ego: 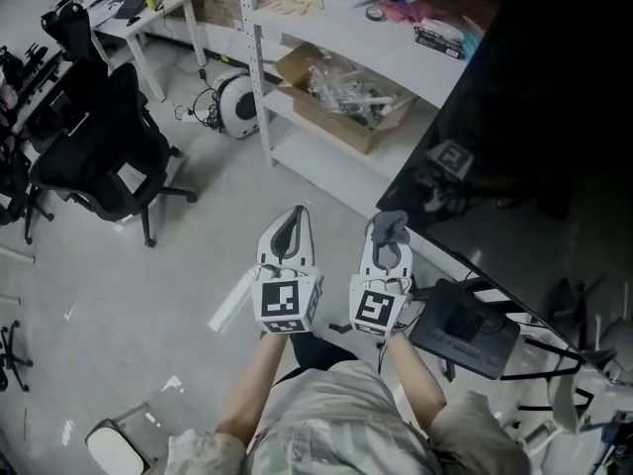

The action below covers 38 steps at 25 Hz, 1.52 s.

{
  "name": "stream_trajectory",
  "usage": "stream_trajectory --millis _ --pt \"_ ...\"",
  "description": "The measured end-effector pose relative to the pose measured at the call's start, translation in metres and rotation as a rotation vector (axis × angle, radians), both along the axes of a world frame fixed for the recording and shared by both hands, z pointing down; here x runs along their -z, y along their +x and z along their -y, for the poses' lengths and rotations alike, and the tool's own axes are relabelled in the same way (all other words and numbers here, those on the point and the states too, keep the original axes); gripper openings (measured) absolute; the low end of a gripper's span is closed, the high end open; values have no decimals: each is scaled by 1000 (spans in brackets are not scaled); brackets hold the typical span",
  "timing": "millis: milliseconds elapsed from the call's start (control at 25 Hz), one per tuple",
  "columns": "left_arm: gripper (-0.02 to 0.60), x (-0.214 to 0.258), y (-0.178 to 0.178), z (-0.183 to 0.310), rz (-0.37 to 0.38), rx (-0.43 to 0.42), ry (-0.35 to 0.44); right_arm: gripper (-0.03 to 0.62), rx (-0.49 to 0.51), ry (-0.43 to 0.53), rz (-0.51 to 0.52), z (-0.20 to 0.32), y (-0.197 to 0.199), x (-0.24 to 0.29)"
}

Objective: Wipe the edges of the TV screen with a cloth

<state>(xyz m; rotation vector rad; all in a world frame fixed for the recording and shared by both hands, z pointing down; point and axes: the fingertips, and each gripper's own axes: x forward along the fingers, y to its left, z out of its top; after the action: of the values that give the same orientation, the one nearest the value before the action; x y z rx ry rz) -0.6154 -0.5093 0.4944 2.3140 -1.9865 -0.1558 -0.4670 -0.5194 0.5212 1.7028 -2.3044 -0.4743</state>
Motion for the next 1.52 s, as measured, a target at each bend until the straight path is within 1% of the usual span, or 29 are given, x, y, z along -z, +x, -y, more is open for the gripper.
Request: stream_trajectory --millis 80,160,240,320,480,640,800,880,960,1040,1160,1240,1400,1520 --pt "14 -4 -7 14 14 -41 -4 49 -21 18 -4 0 -8 1" --pt "14 -7 -9 28 33 -94 -16 49 -41 26 -34 0 -13 1" --pt "14 -4 -7 42 56 -150 -7 49 -58 16 -67 4 -15 2" --pt "14 -4 -7 56 73 -193 4 49 -94 -14 -78 6 -16 0" --pt "14 0 -3 80 50 -286 8 49 -193 -38 -54 9 -19 -2" --pt "14 9 12 98 39 -422 35 49 -303 -48 -15 13 -24 -3" --pt "14 10 33 106 28 -573 40 49 -420 -60 4 17 -23 -6" --pt "14 10 42 104 38 -649 38 49 -471 -45 34 16 -22 -9" --pt "14 13 53 104 47 -722 42 49 -524 -66 40 17 -21 -7" --pt "14 17 61 103 44 -782 47 49 -568 -87 41 18 -22 -4" --pt "14 20 65 97 48 -850 61 49 -627 -92 28 13 -23 -6" --pt "14 21 65 95 44 -879 60 49 -668 -92 -23 7 -24 -7" --pt "14 20 59 89 35 -916 55 49 -735 -107 -192 -7 -25 0" --pt "14 22 56 84 30 -942 63 49 -747 -119 -318 -10 -34 7"
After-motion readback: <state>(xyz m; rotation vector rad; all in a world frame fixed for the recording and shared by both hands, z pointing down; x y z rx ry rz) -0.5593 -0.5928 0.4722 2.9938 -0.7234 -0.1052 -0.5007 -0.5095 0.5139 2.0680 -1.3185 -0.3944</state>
